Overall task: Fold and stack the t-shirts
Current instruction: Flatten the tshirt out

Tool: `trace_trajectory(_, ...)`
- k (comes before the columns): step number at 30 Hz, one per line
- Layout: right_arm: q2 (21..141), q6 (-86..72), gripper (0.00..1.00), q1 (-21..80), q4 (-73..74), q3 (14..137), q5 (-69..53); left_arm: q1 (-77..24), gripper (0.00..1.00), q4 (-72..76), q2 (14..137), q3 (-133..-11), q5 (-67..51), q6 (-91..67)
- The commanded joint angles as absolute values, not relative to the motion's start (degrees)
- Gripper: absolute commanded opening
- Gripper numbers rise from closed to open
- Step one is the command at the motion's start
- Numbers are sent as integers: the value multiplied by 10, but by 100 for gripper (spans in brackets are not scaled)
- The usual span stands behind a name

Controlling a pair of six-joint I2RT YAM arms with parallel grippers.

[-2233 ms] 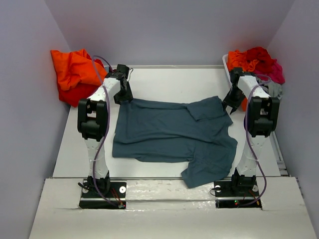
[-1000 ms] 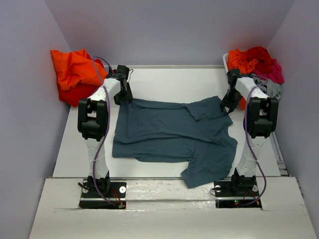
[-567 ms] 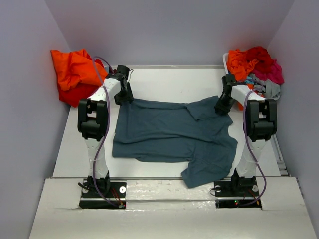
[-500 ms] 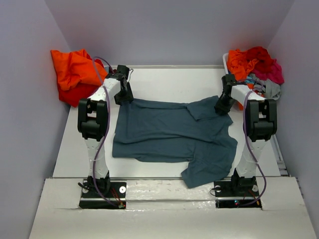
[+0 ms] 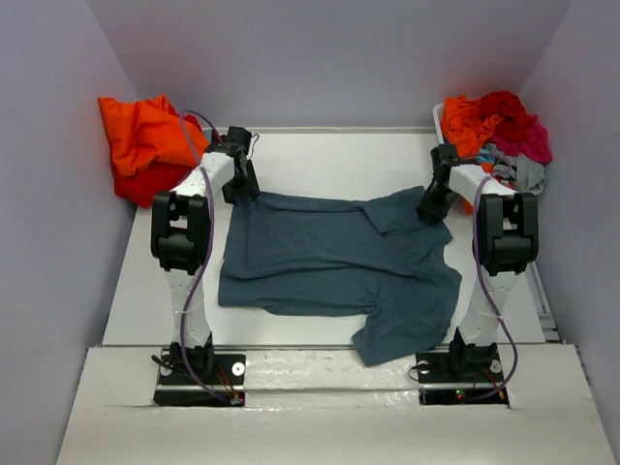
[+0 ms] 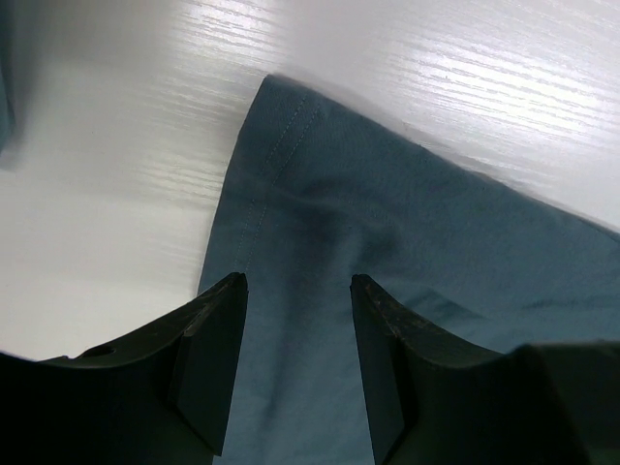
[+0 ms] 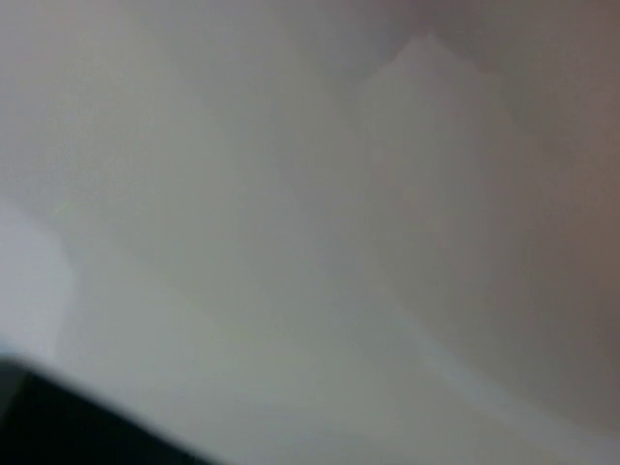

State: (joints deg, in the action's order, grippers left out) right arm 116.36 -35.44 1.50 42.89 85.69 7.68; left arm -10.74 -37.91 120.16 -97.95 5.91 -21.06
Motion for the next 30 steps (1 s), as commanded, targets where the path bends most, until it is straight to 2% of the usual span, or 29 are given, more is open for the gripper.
trace_trajectory(1, 1153, -352, 37, 17, 452, 860, 103, -103, 58, -380, 1195, -978, 52, -205)
trace_trajectory(3, 1156, -353, 28, 17, 450, 857, 98, -103, 58, -379, 1194, -979, 51, -205)
trace_trajectory(4, 1161, -354, 21, 17, 450, 857, 91, -103, 58, -380, 1194, -977, 52, -205)
trace_trajectory(8, 1174, -352, 7, 17, 445, 856, 77, -103, 58, -376, 1190, -974, 50, -206)
trace_trajectory(22, 1161, -342, 8, 17, 483, 911, 72, -103, 58, -369, 1194, -973, 51, -209)
trace_trajectory(30, 1147, -336, 8, 17, 495, 907, 62, -103, 58, -378, 1243, -1048, 69, -220)
